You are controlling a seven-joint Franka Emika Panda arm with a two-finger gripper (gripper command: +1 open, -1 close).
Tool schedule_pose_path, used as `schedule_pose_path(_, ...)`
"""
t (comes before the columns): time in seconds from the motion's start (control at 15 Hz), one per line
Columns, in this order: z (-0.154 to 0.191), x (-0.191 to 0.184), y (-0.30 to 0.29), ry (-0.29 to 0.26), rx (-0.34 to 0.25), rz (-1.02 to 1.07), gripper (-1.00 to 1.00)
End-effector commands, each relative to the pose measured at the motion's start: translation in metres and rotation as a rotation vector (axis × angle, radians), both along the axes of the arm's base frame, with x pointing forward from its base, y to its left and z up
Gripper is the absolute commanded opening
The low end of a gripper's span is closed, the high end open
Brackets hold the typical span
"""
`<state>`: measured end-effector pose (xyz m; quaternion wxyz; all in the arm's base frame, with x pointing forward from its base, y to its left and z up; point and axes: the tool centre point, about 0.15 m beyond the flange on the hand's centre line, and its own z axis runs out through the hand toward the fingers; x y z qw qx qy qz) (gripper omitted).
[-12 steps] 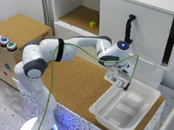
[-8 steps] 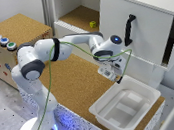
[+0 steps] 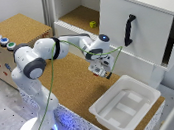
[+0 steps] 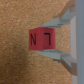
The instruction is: Place the pink object on the table
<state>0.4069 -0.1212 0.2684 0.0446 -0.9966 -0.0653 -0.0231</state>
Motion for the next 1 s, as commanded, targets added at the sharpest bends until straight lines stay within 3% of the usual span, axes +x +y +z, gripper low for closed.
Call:
schedule_pose_path(0.0, -0.045, -0.013, 0.000, 0.042, -0.071, -0.064, -1.00)
schedule_pose_path(0.33, -0.050, -0.020, -0.006, 0.061, -0.109, -0.056, -1.00)
schedule_pose_path(0.53, -0.058, -0.022, -0.004, 0.065, -0.100, -0.063, -1.00)
schedule_pose_path(0.6, -0.056, -0.023, -0.003, 0.053, -0.101, -0.069, 1.00)
schedule_pose_path(0.93, -0.010, -0.038, -0.005, -0.052, -0.088, -0.095, 1.00)
